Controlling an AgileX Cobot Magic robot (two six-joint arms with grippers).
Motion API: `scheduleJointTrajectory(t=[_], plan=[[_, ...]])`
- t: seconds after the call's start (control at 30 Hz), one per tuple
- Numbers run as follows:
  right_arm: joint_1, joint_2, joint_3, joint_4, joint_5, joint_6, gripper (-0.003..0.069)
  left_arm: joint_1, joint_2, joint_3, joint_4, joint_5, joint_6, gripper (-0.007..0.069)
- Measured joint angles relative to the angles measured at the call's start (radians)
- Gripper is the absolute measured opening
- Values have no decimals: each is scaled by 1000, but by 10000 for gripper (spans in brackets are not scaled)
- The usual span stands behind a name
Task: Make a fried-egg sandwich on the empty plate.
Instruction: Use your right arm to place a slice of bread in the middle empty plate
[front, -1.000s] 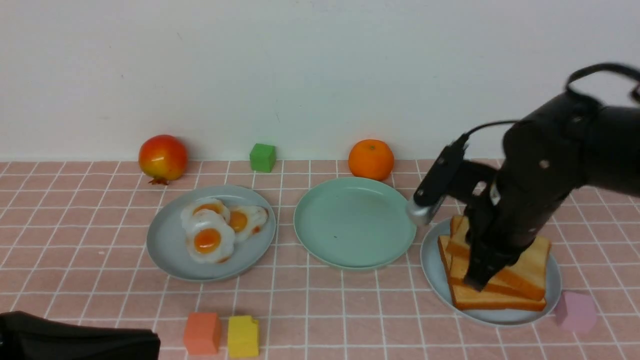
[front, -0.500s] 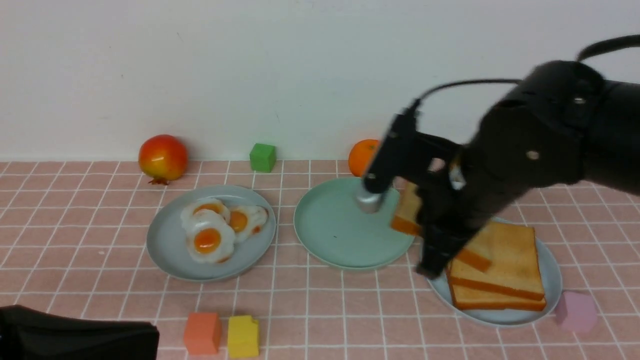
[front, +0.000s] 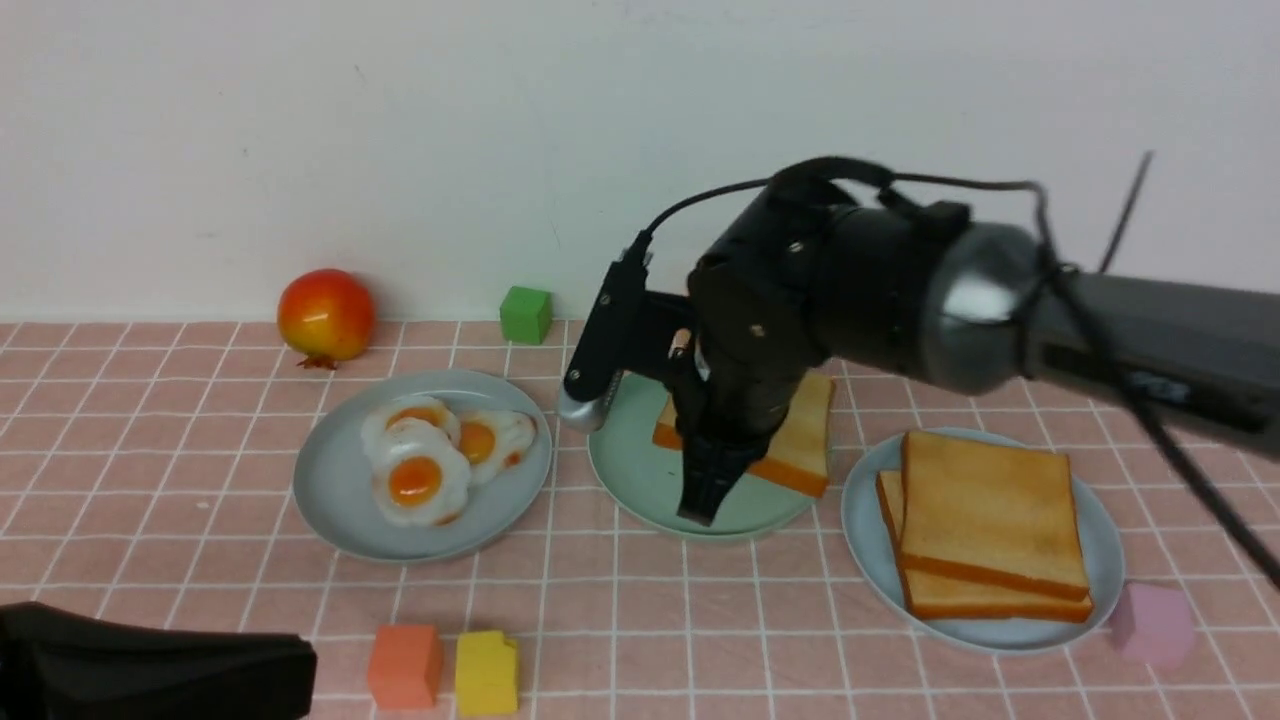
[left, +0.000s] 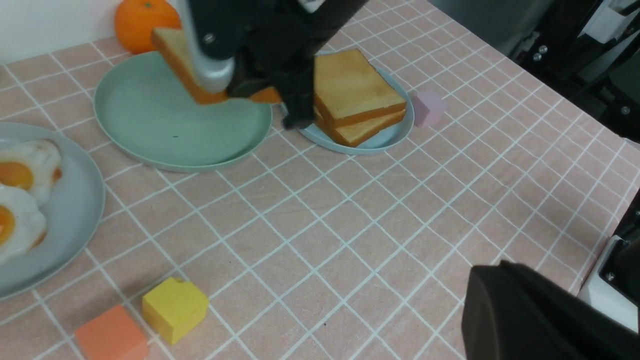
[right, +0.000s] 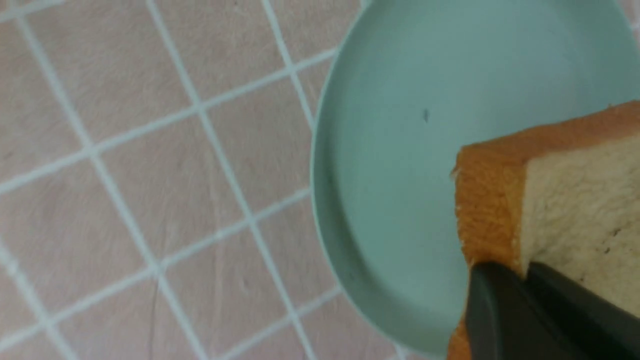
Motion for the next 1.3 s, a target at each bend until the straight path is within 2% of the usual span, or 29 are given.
scheduleJointTrajectory(t=[0.63, 0.73, 0.77, 0.8, 0.93, 0.97, 1.0, 1.07, 1.13, 1.2, 1.3], plan=[[1, 120, -24, -8, -101, 0, 62, 0, 0, 0, 0, -9, 0, 13], [1, 120, -24, -22, -127, 0, 128, 0, 0, 0, 0, -9, 0, 13], [1, 120, -24, -30, -138, 0, 181, 0, 0, 0, 0, -9, 0, 13], [1, 120, -24, -32, -142, 0, 189, 0, 0, 0, 0, -9, 0, 13], [1, 116, -24, -61, -148, 42, 404, 0, 0, 0, 0, -8, 0, 13], [1, 115, -24, -63, -146, 45, 423, 0, 0, 0, 0, -7, 0, 13], [5, 97, -24, -65, -114, 76, 487, 0, 0, 0, 1, 0, 0, 13], [18, 64, -24, -73, -46, 115, 534, 0, 0, 0, 1, 3, 0, 13], [41, -15, -24, -77, 60, 178, 563, 0, 0, 0, 4, 3, -17, 13], [49, -82, -24, -64, 138, 231, 561, 0, 9, -8, 15, 4, -58, 13], [54, -244, -18, 8, 318, 341, 509, 0, 61, -50, 75, 39, -150, 13]])
